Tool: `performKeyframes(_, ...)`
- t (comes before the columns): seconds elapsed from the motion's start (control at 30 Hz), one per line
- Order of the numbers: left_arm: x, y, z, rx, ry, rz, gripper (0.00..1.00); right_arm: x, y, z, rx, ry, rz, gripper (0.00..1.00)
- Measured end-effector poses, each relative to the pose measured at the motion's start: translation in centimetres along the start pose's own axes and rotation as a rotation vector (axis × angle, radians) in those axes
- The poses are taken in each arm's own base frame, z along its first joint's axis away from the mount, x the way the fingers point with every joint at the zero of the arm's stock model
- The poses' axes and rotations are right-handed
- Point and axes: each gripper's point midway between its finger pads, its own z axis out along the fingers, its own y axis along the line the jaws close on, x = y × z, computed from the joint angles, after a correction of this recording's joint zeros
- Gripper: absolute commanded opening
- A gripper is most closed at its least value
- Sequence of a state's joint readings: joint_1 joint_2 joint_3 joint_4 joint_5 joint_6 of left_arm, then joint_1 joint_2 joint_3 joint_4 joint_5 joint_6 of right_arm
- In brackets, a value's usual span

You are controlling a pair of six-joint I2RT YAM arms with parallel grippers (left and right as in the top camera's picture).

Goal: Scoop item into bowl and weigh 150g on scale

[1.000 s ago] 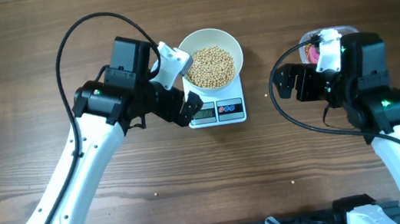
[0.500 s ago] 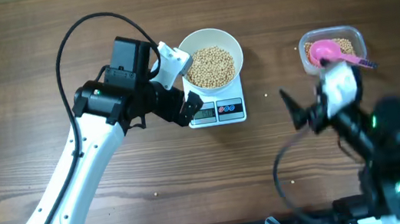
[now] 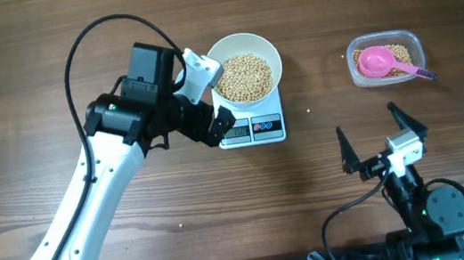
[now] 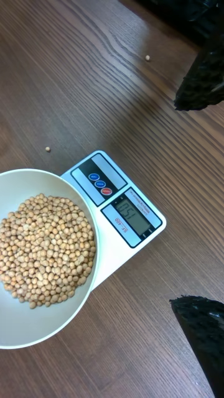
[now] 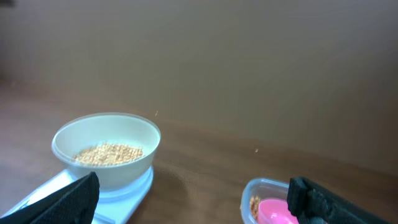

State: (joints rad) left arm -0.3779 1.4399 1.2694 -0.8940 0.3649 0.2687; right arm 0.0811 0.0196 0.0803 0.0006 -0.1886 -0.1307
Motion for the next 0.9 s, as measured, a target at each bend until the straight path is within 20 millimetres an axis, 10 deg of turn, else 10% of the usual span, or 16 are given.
performKeyframes(0.3,0.0,0.0,0.0,0.0,0.0,0.0,1.0,3.5,-0.7,0.3,0.057,0.07,0.073,0.99)
performKeyframes(0.9,0.0,0.0,0.0,0.0,0.0,0.0,1.0,3.1,2.3,0.4,-0.065,0.058,0.077,1.0)
